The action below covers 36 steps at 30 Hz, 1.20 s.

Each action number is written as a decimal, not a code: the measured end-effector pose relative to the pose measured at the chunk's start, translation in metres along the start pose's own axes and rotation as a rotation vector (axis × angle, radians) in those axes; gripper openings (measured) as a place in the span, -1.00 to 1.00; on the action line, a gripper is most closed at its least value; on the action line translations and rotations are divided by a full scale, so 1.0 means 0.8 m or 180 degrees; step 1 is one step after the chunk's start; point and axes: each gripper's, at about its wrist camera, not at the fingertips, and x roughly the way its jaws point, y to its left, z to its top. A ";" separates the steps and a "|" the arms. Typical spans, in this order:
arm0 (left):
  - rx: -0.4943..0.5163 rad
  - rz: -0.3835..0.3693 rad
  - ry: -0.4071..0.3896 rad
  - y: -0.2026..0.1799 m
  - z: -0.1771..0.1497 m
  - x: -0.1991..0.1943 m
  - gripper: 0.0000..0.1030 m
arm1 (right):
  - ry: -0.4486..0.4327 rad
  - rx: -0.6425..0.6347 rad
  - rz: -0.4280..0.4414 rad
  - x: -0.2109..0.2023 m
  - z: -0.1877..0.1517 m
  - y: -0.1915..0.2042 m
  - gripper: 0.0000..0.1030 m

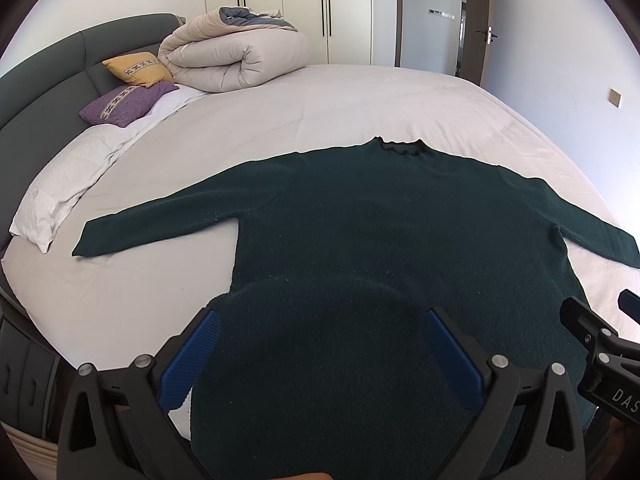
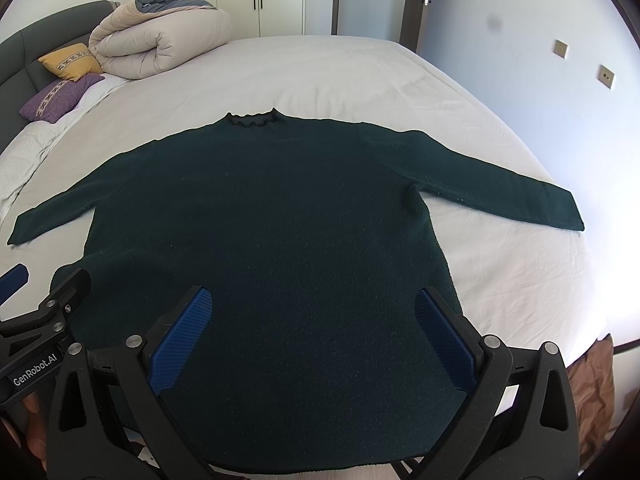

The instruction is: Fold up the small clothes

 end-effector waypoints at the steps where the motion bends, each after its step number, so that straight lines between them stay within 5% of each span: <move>1: -0.0001 -0.0001 0.0000 0.000 0.000 0.000 1.00 | -0.0001 0.0001 0.0000 0.000 -0.001 0.003 1.00; 36: -0.0008 -0.0003 0.0014 0.001 -0.002 0.002 1.00 | 0.0013 -0.0006 0.0003 0.002 -0.009 0.002 1.00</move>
